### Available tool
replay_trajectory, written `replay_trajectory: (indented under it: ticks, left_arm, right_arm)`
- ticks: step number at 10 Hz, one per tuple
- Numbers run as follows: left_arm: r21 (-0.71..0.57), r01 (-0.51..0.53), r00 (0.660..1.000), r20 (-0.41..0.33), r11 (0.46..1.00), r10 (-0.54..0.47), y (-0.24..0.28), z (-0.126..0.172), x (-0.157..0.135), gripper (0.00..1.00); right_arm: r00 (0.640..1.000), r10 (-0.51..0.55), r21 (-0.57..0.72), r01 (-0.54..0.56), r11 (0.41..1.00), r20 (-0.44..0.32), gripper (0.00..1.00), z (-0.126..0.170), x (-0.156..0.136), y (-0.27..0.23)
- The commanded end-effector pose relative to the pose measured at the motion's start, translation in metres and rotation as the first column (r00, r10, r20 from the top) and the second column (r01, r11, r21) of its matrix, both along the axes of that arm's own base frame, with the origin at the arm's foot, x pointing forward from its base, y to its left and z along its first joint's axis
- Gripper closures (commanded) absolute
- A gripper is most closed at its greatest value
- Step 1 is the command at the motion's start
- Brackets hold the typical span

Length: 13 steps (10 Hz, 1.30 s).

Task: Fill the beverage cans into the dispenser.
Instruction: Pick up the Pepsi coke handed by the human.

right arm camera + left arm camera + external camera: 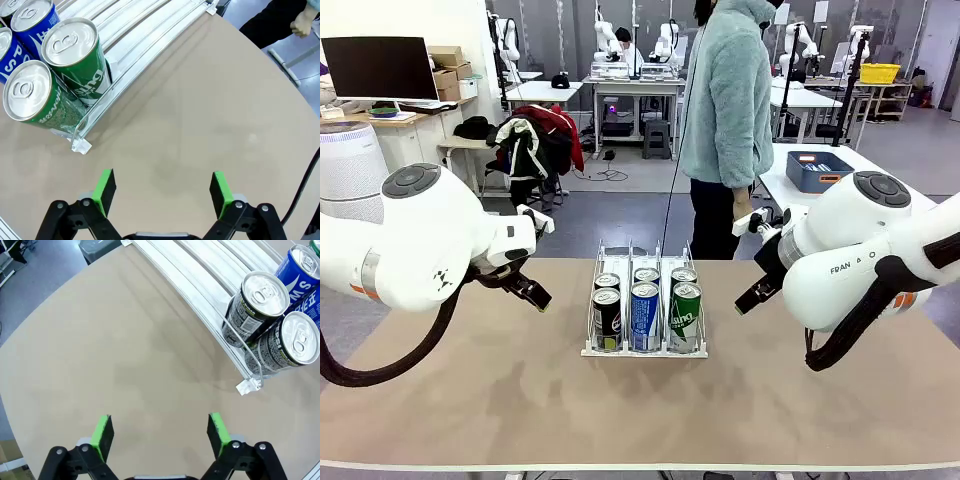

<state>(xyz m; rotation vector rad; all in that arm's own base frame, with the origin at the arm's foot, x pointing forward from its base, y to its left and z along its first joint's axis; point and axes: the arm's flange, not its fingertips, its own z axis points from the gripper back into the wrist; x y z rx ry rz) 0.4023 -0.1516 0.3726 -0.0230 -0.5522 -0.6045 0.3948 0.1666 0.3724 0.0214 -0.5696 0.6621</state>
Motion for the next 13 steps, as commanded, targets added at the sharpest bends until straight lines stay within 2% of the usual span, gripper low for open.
replay_trajectory:
  ticks: [1, 13]
  left_arm:
    - [0.0, 0.0, 1.0, 0.0, 1.0, 0.0, 0.0, -0.0001, 0.0, 0.0]
    - [0.0, 0.0, 1.0, 0.0, 1.0, 0.0, 0.0, -0.0001, 0.0, 0.0]
  right_arm:
    - [1.0, 0.0, 0.0, 0.0, 1.0, 0.0, 0.0, 0.0, 0.0, 0.0]
    - [1.0, 0.0, 0.0, 0.0, 1.0, 0.0, 0.0, 0.0, 0.0, 0.0]
